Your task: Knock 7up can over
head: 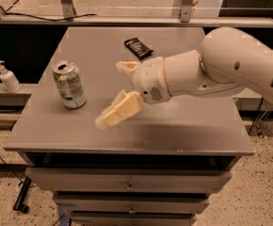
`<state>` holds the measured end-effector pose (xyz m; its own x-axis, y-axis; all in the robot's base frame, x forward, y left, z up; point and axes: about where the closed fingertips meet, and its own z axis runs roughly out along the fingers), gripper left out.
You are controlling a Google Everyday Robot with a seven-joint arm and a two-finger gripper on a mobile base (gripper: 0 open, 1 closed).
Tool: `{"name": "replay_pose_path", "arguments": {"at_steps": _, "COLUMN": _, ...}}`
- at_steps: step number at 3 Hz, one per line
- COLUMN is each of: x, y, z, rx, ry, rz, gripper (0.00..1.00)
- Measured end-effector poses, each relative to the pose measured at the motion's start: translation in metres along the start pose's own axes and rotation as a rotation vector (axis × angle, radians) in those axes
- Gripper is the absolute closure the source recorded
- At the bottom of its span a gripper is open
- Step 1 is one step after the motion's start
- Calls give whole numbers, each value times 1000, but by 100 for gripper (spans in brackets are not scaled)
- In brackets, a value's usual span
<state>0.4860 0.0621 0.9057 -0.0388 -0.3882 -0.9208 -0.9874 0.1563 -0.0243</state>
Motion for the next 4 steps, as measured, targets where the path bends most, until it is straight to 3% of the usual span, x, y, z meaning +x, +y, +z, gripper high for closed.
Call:
{"name": "replay_pose_path", "arguments": {"at_steps": 2, "x": -16, "y": -48, "z": 66, "rx": 105, "ry": -135, "rz": -11, "gripper": 0}}
{"name": "replay_pose_path", "arguments": {"at_steps": 3, "x": -25, "y": -55, "z": 95, "rx": 107, "ry": -195, "rz": 11, "gripper": 0}}
{"name": "replay_pose_path", "arguments": {"at_steps": 4, "x": -27, "y": -54, "z": 117, "rx": 84, "ry": -221, "rz": 23, "gripper": 17}}
